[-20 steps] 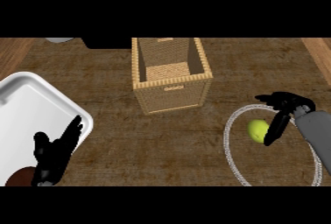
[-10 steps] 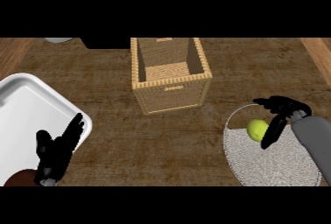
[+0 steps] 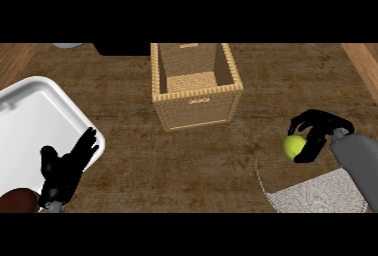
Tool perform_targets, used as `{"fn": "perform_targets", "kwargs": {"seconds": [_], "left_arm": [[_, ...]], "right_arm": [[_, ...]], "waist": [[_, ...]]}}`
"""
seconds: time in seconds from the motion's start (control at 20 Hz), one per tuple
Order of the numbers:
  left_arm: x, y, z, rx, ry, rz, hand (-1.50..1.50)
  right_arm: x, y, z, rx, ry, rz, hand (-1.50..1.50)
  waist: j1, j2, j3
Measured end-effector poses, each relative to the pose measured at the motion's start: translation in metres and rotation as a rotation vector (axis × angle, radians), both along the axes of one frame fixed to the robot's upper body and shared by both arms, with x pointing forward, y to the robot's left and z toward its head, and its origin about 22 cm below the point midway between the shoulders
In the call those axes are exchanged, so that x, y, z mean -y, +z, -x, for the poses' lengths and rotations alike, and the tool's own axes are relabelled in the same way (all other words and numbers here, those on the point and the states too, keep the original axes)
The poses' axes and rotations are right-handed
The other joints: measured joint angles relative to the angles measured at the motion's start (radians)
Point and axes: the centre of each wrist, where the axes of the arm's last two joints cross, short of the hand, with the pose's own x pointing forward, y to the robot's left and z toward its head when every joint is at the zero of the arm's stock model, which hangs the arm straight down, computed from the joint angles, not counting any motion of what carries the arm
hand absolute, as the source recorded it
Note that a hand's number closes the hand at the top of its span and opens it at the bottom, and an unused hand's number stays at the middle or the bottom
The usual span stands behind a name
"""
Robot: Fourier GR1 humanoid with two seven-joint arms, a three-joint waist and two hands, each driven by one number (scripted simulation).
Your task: Pick the pear from the placemat and place it in the basket
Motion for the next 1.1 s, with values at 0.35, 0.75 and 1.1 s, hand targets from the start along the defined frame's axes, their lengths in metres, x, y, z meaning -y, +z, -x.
{"fn": "perform_targets", "kwargs": {"seconds": [0.35,0.75,1.1], "left_arm": [[0.002,-0.001,0.003,-0.007,0.009,0.002,0.00],[0.015,0.000,-0.004,-0.009,-0.061,0.008,0.00],[0.019,0.002,-0.010,-0.020,-0.085,0.003,0.00]], "right_arm": [[-0.014,-0.004,0.003,0.056,0.064,0.045,1.50],[-0.241,0.025,0.026,0.390,0.420,0.093,1.50],[-0.311,0.064,0.076,0.695,0.301,-0.055,1.50]], "waist": [[-0.004,-0.003,-0.001],[0.072,-0.008,-0.003],[0.092,0.000,0.004]]}}
